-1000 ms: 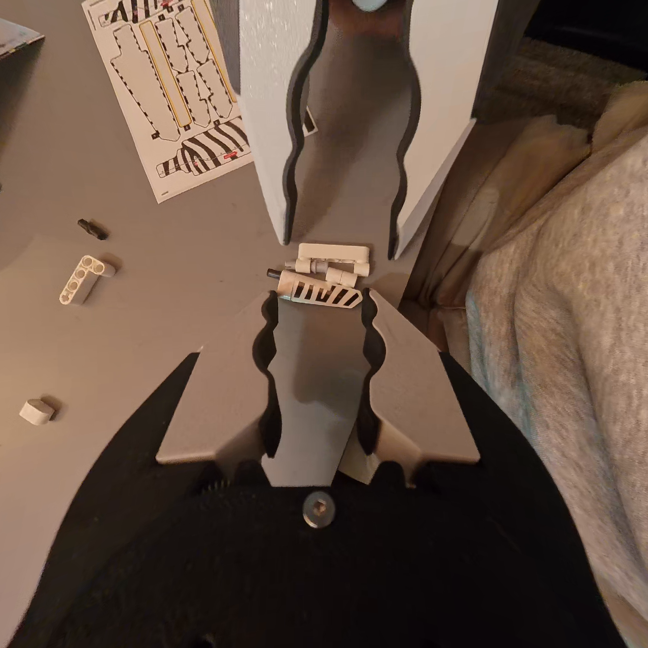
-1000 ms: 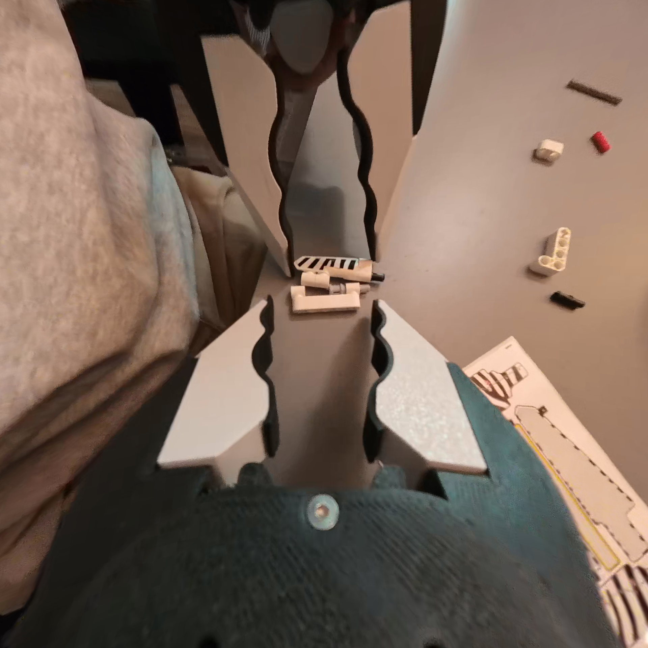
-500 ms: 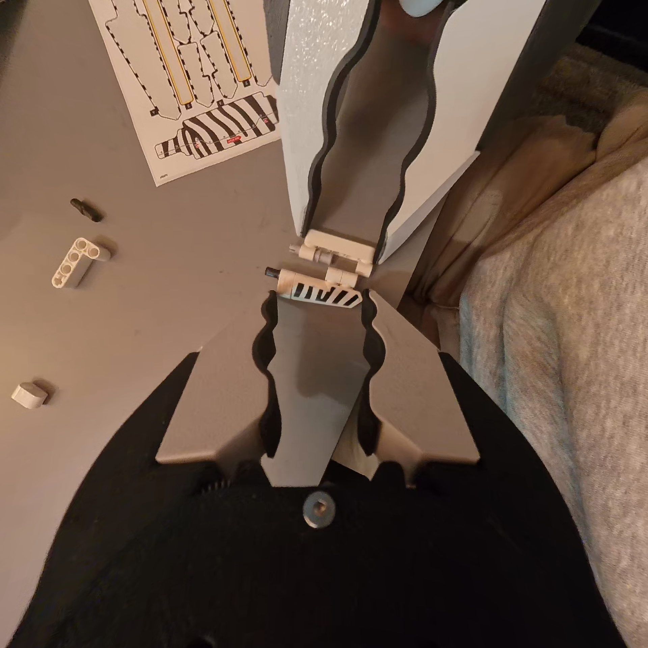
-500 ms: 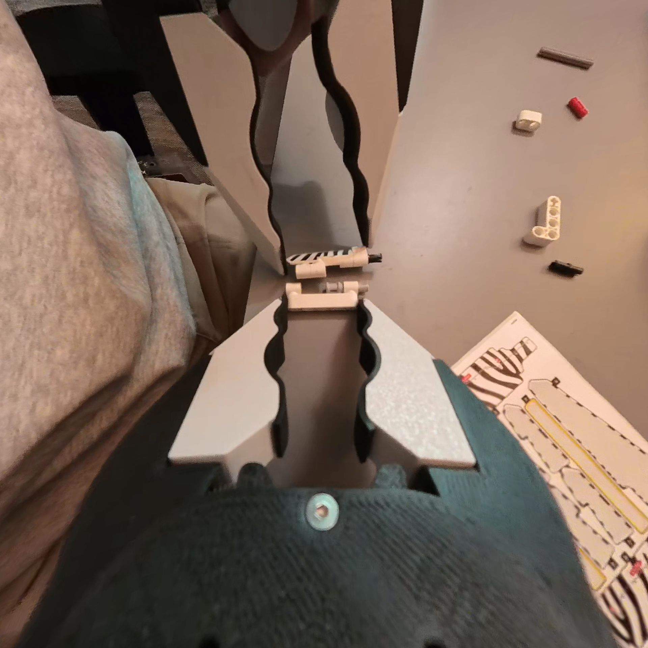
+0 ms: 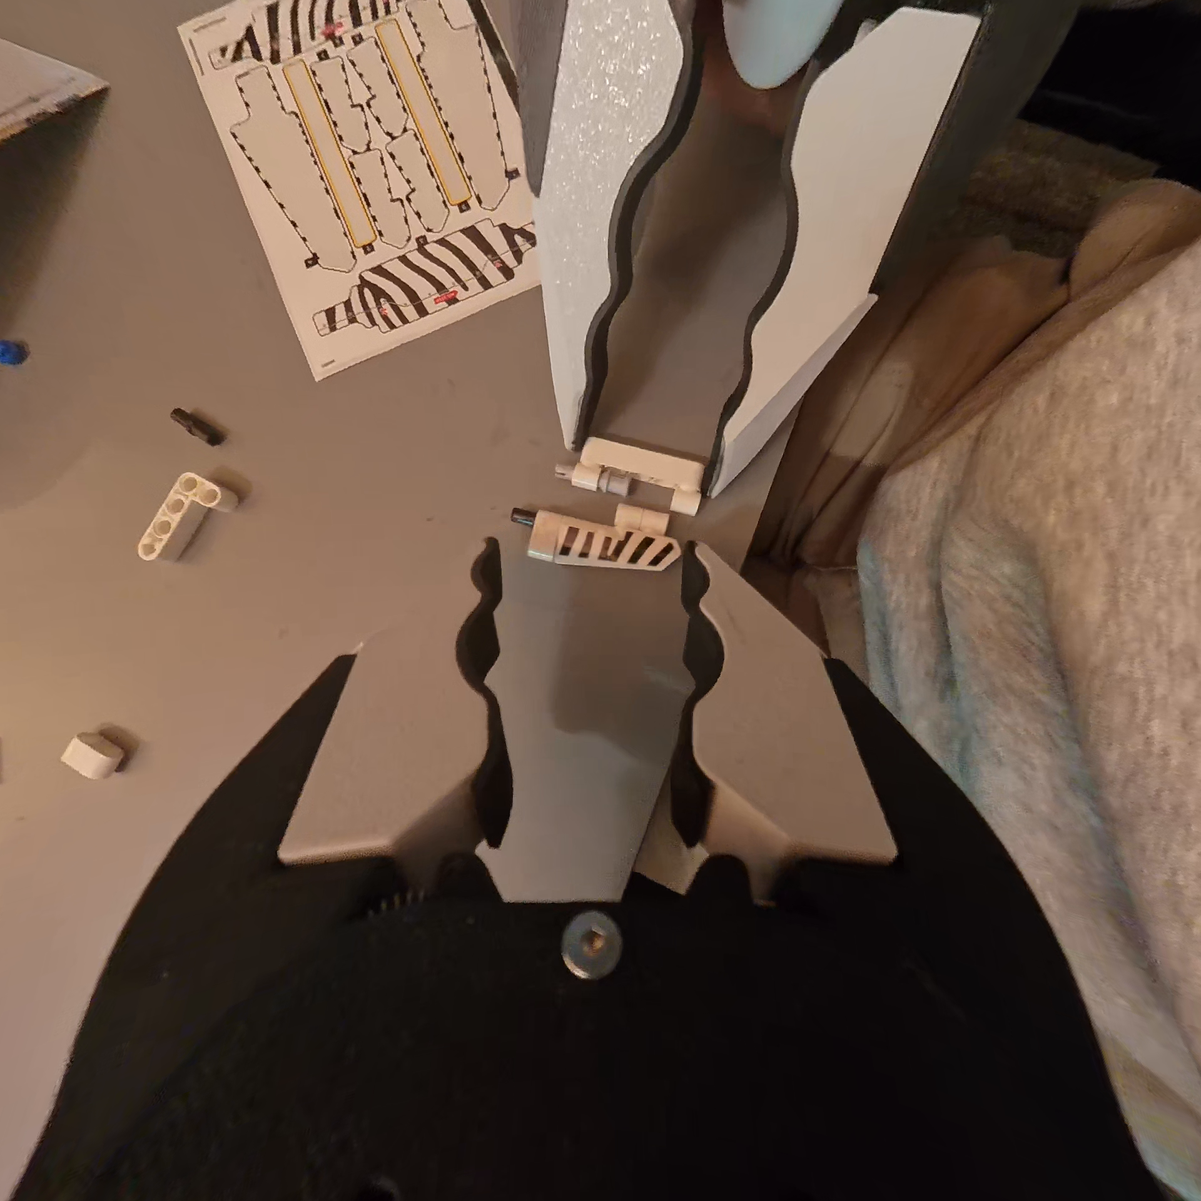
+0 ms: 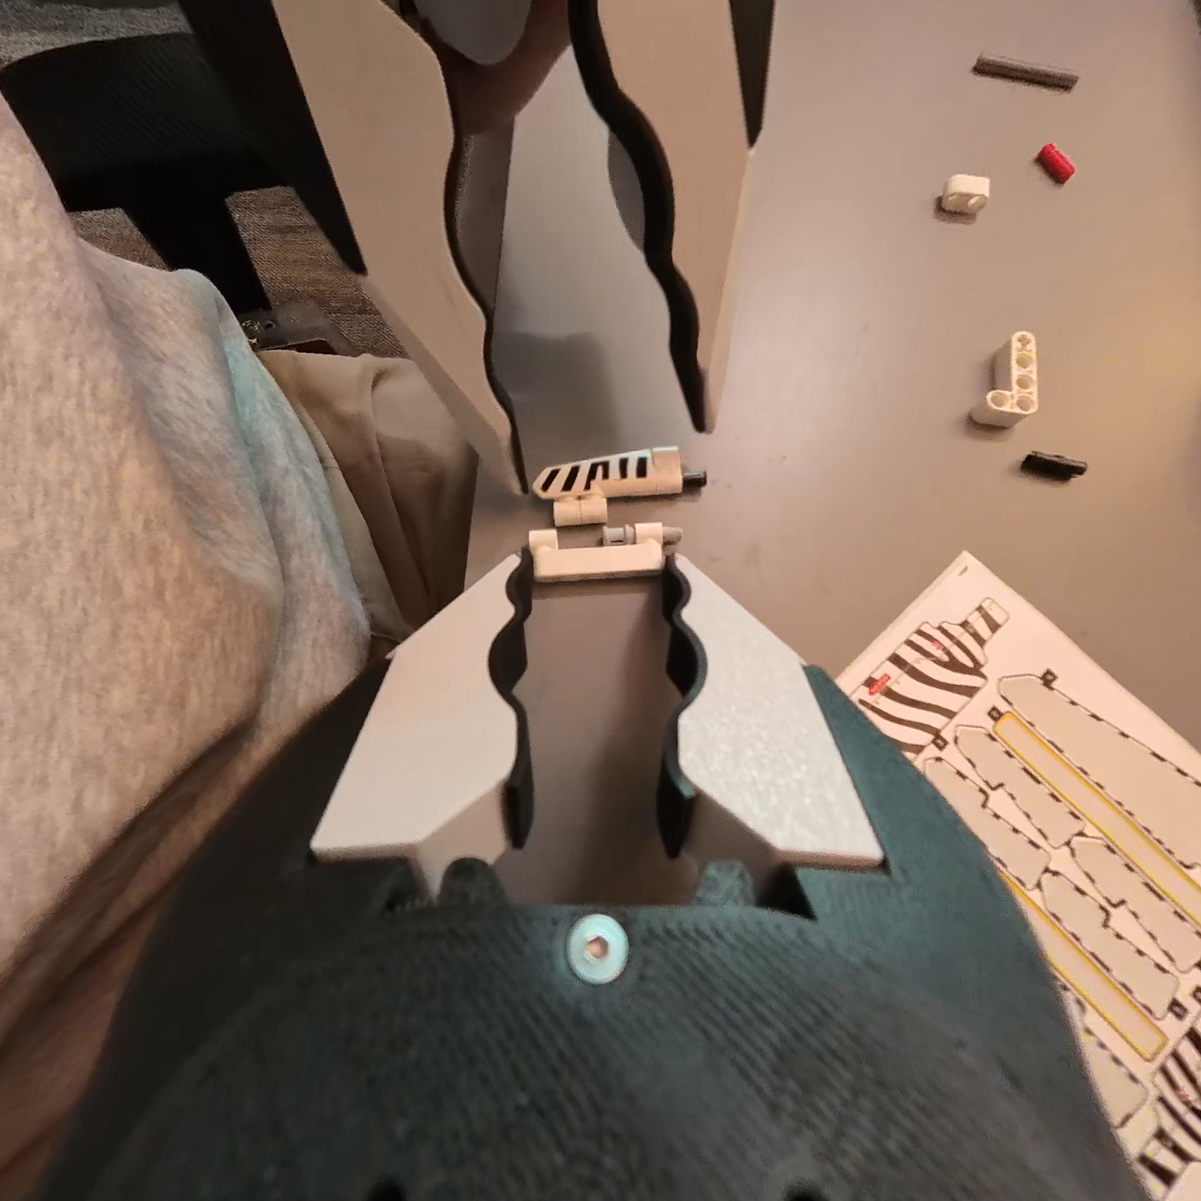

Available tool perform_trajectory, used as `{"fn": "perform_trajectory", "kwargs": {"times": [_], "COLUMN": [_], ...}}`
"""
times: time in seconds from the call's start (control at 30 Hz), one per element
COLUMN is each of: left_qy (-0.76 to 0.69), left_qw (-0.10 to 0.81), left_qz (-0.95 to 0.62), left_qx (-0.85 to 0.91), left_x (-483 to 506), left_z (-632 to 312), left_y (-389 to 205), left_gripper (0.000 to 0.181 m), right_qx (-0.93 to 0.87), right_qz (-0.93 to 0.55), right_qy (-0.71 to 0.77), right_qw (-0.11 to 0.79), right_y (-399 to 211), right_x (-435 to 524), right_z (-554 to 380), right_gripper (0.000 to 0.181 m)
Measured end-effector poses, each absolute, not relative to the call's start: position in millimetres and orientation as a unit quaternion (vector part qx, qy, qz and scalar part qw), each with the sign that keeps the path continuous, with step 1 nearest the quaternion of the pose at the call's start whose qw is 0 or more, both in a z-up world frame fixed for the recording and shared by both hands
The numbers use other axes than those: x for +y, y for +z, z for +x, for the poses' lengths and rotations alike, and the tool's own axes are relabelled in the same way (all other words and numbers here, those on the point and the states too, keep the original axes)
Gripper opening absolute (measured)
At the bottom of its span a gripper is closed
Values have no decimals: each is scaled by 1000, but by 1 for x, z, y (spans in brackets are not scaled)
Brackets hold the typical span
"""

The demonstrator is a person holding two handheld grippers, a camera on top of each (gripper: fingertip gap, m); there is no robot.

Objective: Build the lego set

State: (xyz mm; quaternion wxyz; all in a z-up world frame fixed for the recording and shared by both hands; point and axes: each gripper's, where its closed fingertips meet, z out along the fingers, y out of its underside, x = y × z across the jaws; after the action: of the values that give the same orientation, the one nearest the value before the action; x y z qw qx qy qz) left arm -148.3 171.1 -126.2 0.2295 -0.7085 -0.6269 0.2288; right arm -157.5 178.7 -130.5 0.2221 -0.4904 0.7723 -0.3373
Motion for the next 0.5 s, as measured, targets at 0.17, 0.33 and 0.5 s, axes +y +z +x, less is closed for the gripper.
{"fn": "perform_trajectory", "kwargs": {"times": [0.17,0.33,0.5], "left_qy": [217,201,199], "left_qw": [271,273,281], "left_qz": [-710,-729,-725], "left_qx": [-613,-595,-596], "left_x": [169,174,175], "left_z": [-148,-147,-147], "left_y": [-126,-136,-135], "left_gripper": [57,56,48], "right_qx": [775,776,776], "right_qz": [-486,-483,-481], "right_qy": [-337,-339,-340], "right_qw": [221,222,226], "right_y": [-130,-130,-129], "right_x": [178,178,177], "right_z": [-157,-156,-155], "right_gripper": [40,40,40]}}
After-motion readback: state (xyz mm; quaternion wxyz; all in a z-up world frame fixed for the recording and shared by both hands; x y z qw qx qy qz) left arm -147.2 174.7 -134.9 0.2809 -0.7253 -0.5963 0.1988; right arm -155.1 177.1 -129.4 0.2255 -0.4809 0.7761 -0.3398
